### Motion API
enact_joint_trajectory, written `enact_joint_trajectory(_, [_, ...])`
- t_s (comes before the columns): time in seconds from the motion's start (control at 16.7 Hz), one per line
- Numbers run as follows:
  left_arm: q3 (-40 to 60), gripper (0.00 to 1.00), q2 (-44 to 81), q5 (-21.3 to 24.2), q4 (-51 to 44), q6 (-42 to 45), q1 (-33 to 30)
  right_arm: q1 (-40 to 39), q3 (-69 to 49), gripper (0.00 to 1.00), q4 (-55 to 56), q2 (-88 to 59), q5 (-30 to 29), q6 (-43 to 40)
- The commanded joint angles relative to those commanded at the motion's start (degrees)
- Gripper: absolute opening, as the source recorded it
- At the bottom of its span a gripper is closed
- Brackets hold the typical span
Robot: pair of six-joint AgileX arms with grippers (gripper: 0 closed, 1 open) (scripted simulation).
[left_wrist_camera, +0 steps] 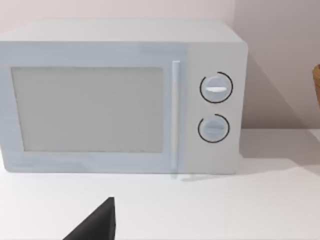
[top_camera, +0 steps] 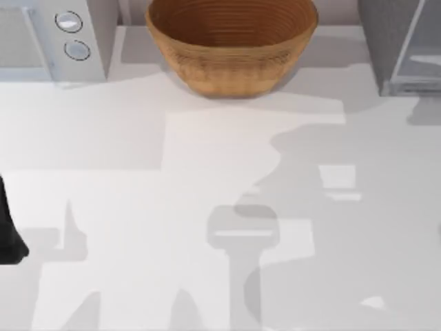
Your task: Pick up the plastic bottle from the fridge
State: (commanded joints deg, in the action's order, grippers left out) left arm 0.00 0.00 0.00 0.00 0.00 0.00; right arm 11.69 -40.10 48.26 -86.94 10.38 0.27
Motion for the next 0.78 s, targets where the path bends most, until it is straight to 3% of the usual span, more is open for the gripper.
enact_joint_trajectory(0.54, [0.0,1.00,0.0,0.0,0.0,0.0,0.0,-6.9,26.1,0.00,-31.0,58.1,-6.3,0.1])
enact_joint_trajectory(0.78, [0.0,1.00,0.0,0.0,0.0,0.0,0.0,-9.8,35.1,0.00,-42.0,76.7,-8.7,0.0])
